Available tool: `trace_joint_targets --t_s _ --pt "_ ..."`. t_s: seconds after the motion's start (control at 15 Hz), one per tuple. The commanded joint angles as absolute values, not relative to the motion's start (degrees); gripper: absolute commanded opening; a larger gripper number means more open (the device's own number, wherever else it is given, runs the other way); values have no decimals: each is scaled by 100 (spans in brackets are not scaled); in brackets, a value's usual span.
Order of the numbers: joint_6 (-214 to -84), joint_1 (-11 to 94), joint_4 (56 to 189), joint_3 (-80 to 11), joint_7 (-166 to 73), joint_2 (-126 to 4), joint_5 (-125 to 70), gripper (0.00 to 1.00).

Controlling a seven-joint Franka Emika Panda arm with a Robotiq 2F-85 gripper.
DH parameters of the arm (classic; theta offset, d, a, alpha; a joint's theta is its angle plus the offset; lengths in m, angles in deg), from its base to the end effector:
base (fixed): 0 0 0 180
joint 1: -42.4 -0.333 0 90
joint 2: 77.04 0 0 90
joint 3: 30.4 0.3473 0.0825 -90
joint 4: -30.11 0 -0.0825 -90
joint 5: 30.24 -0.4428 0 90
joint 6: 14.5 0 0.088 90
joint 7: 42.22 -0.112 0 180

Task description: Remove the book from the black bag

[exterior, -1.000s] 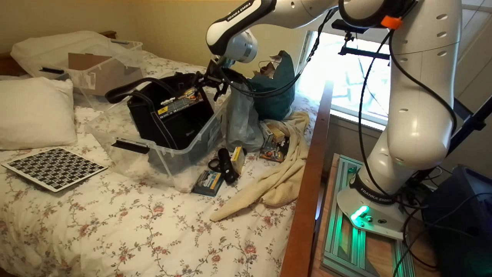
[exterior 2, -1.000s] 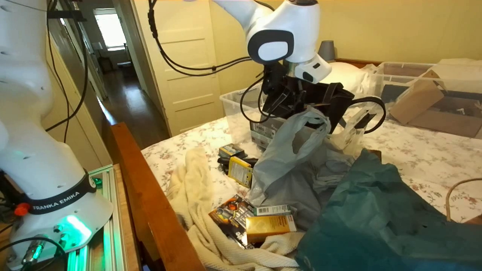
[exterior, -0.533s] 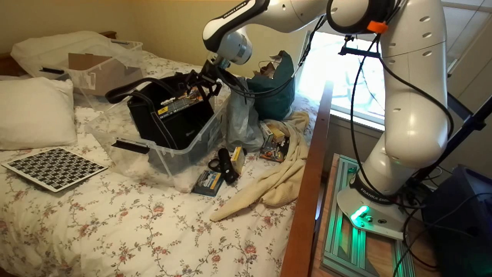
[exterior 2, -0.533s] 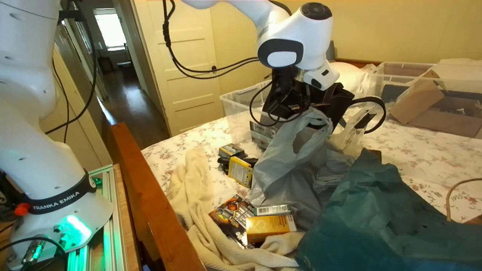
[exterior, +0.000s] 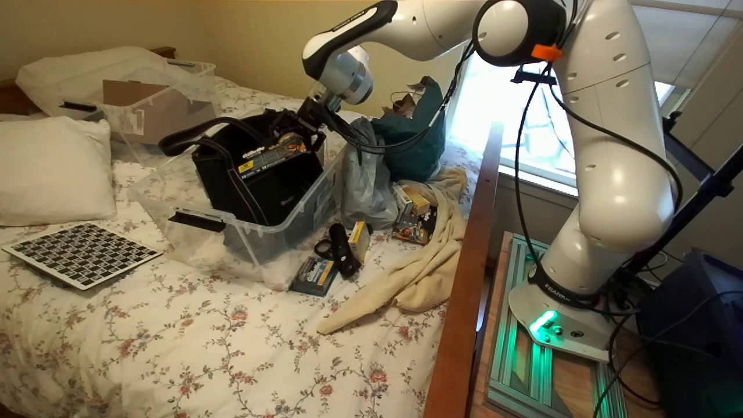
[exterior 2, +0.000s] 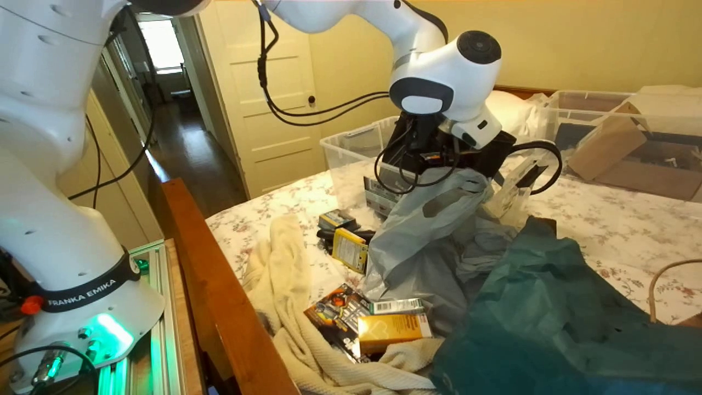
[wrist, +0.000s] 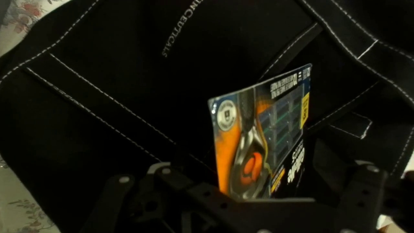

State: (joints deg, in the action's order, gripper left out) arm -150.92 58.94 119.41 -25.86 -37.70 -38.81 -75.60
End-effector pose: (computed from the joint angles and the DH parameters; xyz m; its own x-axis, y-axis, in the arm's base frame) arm 0.7708 -0.1639 0.2583 0.7624 -0.6470 0.0071 -0.5144 -0.6127 -0.6000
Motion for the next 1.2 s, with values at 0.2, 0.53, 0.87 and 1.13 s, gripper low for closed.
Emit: trace_joint_targets --t_s 0.2,0.53,0.87,1.13 --pt "-15053 5994 11367 -2449 -3272 -3437 -8340 46" --pt "-14917 6094 11270 -2415 -2856 -3368 -8830 10" --pt "-14724 6179 11461 -2415 -2202 -3547 -9352 7" --pt "-14796 6122 11827 -2497 -1575 -3877 -9725 7"
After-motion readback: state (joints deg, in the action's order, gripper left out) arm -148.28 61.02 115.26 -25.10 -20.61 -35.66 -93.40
